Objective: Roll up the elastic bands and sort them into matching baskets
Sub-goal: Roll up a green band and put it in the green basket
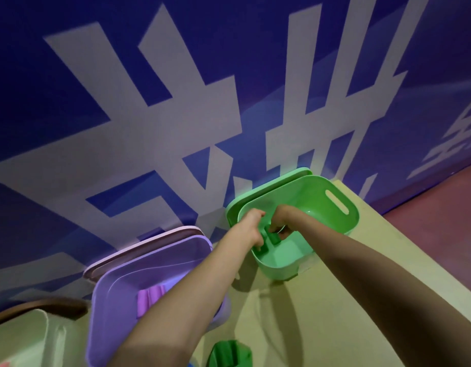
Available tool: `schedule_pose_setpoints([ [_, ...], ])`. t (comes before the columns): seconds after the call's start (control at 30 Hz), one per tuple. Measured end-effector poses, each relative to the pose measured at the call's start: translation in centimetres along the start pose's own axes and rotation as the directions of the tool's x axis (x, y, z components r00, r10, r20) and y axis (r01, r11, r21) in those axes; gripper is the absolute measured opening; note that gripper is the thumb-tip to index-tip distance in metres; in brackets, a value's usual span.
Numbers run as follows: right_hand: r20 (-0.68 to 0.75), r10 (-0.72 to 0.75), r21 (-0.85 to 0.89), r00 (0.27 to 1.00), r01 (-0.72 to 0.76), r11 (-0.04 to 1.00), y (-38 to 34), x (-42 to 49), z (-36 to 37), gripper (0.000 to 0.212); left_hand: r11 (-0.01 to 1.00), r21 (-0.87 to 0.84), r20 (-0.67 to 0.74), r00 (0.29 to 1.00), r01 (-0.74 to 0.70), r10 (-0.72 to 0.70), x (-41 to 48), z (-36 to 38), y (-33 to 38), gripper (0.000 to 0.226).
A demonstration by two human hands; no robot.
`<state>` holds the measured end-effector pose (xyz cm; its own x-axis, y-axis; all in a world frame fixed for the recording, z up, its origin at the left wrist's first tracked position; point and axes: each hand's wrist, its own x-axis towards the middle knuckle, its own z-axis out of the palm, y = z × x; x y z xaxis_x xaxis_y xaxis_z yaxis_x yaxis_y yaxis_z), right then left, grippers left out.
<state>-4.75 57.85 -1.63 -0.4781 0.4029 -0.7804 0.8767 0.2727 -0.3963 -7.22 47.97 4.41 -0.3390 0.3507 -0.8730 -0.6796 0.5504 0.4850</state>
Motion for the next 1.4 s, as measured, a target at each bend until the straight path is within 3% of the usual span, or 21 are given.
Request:
schedule_pose_setpoints([
  [0.27,-0.071,-0.021,-0.191,0.997,0.007,0.982,-0.6,1.6,1.2,0.026,0.999,-0.011,-0.016,0.999,0.029,-0.030,1.4,0.1,0.1,0.050],
  [0.63,-0.064,-0.027,-0.202,0.998,0.014,0.979,-0.3,2.3,1.6,0.026,0.994,-0.066,-0.006,0.996,0.085,-0.086,2.8,-0.3,0.1,0.061],
  [0.77,0.014,-0.005,-0.109,1.000,0.007,0.994,-0.6,0.6,0.7,0.020,0.991,-0.110,0.036,0.997,0.073,-0.069,2.6,-0.6,0.5,0.066],
  [0.9,-0.091,-0.063,0.038,0.994,0.066,0.997,-0.1,-2.7,-0.1,0.036,0.988,-0.155,0.052,0.999,0.003,0.005,0.8,-1.4,0.9,0.071],
  [1.0,-0.173,-0.112,0.183,0.979,0.143,0.973,0.4,-6.6,-0.5,0.034,0.981,-0.181,0.100,0.991,-0.073,0.093,-2.7,-2.1,0.5,0.068],
  [1.13,-0.392,-0.268,0.309,0.880,0.400,0.863,0.3,-13.7,0.5,0.031,0.955,-0.236,0.202,0.952,-0.181,0.230,-9.0,-4.1,-1.7,0.055],
  [1.23,-0.525,-0.416,0.260,0.742,0.606,0.752,-0.5,-19.6,3.5,0.026,0.923,-0.276,0.252,0.907,-0.268,0.338,-14.4,-7.5,-5.3,0.020],
  [1.4,-0.503,-0.644,0.225,0.576,0.807,0.545,-2.2,-27.1,11.6,0.019,0.750,-0.422,0.006,0.826,-0.509,0.563,-19.5,-15.9,-13.9,0.022],
])
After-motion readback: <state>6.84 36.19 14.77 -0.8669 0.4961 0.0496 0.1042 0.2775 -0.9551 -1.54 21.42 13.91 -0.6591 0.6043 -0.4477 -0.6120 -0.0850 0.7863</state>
